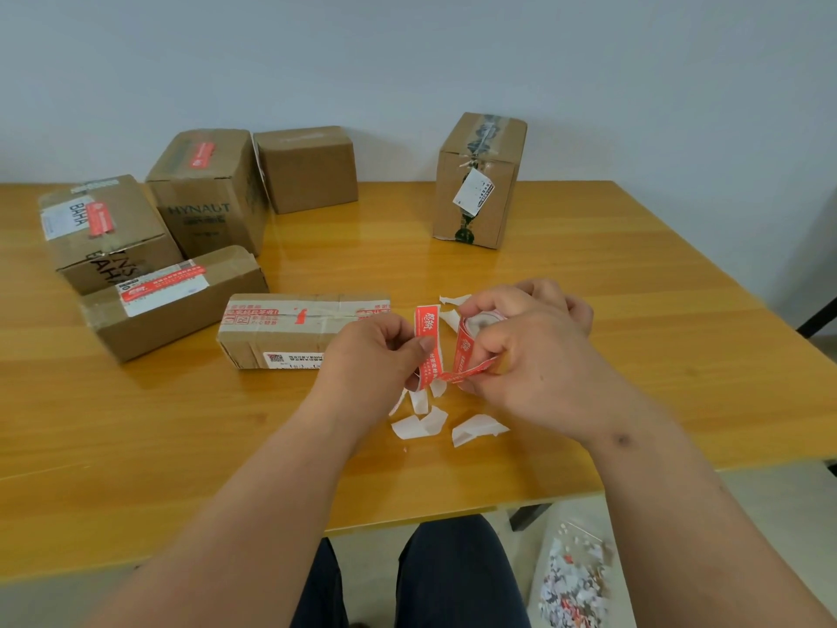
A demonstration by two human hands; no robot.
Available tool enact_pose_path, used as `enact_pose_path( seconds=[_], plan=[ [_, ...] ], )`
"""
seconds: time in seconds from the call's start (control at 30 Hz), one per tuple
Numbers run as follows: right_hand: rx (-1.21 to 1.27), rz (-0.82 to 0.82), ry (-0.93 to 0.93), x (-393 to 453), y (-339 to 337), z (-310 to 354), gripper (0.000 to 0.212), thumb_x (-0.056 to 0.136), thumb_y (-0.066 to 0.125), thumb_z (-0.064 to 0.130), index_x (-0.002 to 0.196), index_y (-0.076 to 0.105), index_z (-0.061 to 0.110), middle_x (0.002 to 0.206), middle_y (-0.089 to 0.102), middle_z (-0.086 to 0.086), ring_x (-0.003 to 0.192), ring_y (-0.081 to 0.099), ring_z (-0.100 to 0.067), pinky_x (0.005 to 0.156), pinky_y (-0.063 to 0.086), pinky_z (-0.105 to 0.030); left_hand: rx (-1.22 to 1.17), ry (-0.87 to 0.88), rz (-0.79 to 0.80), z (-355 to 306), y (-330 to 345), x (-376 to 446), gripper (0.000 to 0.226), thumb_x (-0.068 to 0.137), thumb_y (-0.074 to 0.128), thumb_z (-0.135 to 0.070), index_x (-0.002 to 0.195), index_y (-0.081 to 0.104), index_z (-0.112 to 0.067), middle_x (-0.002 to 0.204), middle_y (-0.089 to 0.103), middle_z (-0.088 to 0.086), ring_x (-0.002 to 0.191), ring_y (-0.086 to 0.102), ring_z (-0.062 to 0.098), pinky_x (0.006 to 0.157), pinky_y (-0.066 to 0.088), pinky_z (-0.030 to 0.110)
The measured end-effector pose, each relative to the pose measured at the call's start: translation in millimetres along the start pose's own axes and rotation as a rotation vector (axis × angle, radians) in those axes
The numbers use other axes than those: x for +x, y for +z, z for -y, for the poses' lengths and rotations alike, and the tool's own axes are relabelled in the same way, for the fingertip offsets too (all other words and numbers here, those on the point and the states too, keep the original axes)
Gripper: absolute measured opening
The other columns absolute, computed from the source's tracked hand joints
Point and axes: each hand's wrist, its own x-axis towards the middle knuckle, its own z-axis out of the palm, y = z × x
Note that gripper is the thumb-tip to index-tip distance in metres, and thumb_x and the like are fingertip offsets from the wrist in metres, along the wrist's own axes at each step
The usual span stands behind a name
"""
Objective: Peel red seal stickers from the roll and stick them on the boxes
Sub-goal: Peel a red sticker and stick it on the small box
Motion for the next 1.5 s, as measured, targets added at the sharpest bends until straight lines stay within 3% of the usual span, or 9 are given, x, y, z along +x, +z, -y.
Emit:
enact_pose_path(
  seconds=[0.27,0.37,0.57,0.7,0.9,1.03,1.2,1.37,1.5],
  plan=[
    [0.027,-0.005,-0.020,-3.5,-3.6,0.2,0.021,0.066,0.082,0.044,0.062,0.072,0.027,0.116,0.049,0.031,0.115,0.024,-0.007,0.094,0.010,-0.036,-0.043,0.001,-0.168,-0.3,-3.9,8.6,0.017,0.094,0.063,-0.025,0.079,0.067,-0.019,0.073,0.073,0.000,0.070,0.072,0.015,0.077,0.059,0.044],
    [0.006,0.044,-0.036,-5.7,-7.8,-0.5,0.023,0.065,0.081,0.049,0.065,0.073,0.027,0.121,0.046,0.031,0.119,0.023,-0.008,0.098,0.010,-0.038,-0.086,0.015,-0.200,-0.2,-8.1,12.0,0.017,0.094,0.063,-0.024,0.078,0.068,-0.020,0.073,0.073,0.002,0.074,0.073,0.022,0.077,0.060,0.047],
    [0.204,-0.046,0.055,1.9,-18.6,10.3,0.032,0.069,0.062,0.067,0.079,0.069,0.037,0.117,0.044,0.028,0.119,0.023,-0.001,0.089,0.007,-0.023,-0.239,-0.007,0.043,-8.0,-16.5,2.7,0.012,0.091,0.067,-0.017,0.085,0.072,-0.008,0.072,0.074,0.005,0.063,0.068,0.013,0.066,0.056,0.027],
    [0.337,-0.106,0.124,12.5,-17.6,20.0,0.012,0.088,0.053,0.053,0.080,0.058,0.047,0.105,0.050,0.021,0.114,0.042,-0.007,0.102,0.032,-0.043,-0.248,-0.003,0.173,-13.5,-21.9,-4.1,0.015,0.089,0.067,-0.017,0.092,0.072,-0.003,0.082,0.076,0.009,0.073,0.070,0.020,0.076,0.059,0.036],
    [0.508,-0.025,0.157,10.5,-22.9,36.0,0.019,0.094,0.055,0.034,0.080,0.064,0.025,0.084,0.064,0.011,0.081,0.058,-0.005,0.076,0.048,-0.034,-0.209,-0.013,0.260,-10.3,-30.6,-11.5,0.018,0.087,0.070,-0.018,0.096,0.072,-0.003,0.088,0.075,0.011,0.082,0.068,0.027,0.088,0.054,0.049],
    [0.511,-0.035,0.206,10.1,-18.8,41.5,0.024,0.095,0.054,0.035,0.076,0.061,0.023,0.079,0.065,0.004,0.076,0.060,-0.010,0.078,0.047,-0.036,-0.278,-0.003,0.237,-6.1,-35.0,-15.7,0.021,0.084,0.072,-0.020,0.100,0.071,-0.007,0.091,0.074,0.011,0.084,0.066,0.026,0.090,0.053,0.047],
    [0.595,-0.022,0.220,9.9,-14.1,55.0,0.024,0.096,0.053,0.035,0.079,0.062,0.021,0.064,0.057,0.003,0.052,0.048,-0.004,0.047,0.036,-0.013,-0.472,0.091,0.124,-5.3,-36.3,-18.0,0.020,0.079,0.072,-0.019,0.096,0.069,-0.010,0.081,0.072,0.008,0.074,0.062,0.018,0.073,0.049,0.035],
    [0.801,0.028,0.199,7.6,-10.7,58.9,0.022,0.094,0.056,0.036,0.081,0.068,0.022,0.084,0.066,-0.013,0.076,0.061,-0.028,0.061,0.050,-0.029,-0.582,0.133,0.088,-1.7,-39.0,-20.0,0.018,0.074,0.074,-0.017,0.089,0.063,-0.014,0.075,0.068,0.007,0.074,0.060,0.024,0.064,0.045,0.030],
    [0.868,0.041,0.203,7.3,-8.4,58.1,0.016,0.091,0.061,0.031,0.082,0.072,0.025,0.083,0.070,-0.003,0.087,0.064,-0.032,0.075,0.054,-0.050,-0.626,0.134,0.125,2.6,-43.1,-21.0,0.020,0.071,0.074,-0.019,0.084,0.059,-0.018,0.082,0.058,0.019,0.080,0.054,0.032,0.065,0.043,0.034]
  ],
)
